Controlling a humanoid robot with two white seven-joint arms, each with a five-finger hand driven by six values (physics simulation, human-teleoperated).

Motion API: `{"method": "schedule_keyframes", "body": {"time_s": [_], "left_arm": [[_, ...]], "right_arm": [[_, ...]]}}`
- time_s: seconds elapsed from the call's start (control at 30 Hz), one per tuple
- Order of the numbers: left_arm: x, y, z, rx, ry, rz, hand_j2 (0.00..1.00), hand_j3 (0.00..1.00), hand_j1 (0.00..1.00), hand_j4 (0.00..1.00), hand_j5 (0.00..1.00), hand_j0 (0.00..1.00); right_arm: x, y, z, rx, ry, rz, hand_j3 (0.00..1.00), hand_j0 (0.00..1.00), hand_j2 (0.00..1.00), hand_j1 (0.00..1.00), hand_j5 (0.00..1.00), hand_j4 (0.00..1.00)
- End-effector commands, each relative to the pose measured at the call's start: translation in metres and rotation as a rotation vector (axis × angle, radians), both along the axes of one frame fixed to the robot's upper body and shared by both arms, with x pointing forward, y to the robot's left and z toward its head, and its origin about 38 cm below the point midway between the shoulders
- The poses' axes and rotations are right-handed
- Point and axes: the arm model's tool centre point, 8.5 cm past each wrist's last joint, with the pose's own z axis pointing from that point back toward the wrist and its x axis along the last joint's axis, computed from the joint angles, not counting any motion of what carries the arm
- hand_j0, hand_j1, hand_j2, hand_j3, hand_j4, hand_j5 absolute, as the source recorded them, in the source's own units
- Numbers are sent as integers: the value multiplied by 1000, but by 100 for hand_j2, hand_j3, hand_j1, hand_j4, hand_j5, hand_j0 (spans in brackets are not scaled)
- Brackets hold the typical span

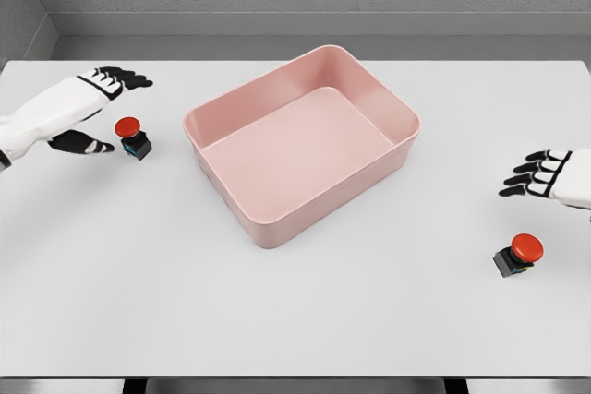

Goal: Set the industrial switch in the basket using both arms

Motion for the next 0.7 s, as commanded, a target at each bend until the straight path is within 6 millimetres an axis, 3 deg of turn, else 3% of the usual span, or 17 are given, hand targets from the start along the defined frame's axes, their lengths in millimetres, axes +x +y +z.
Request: {"method": "schedule_keyframes", "body": {"time_s": [0.0, 0.17, 0.3, 0.67], "left_arm": [[1, 0, -17, -3, 40, 14, 100, 100, 100, 100, 100, 100], [12, -8, -20, 1, 45, 10, 100, 100, 100, 100, 100, 100], [13, -2, -26, 2, 62, 31, 100, 100, 100, 100, 100, 100], [20, -1, -33, -8, 77, 54, 100, 100, 100, 100, 100, 100]], "right_arm": [[-5, -6, 0, -12, 15, -13, 100, 100, 100, 100, 100, 100], [-12, 13, -3, 17, 26, 41, 100, 100, 100, 100, 100, 100], [-9, 29, -16, 57, 42, 71, 100, 100, 100, 100, 100, 100], [-20, 25, -34, 51, 106, 60, 100, 100, 100, 100, 100, 100]]}}
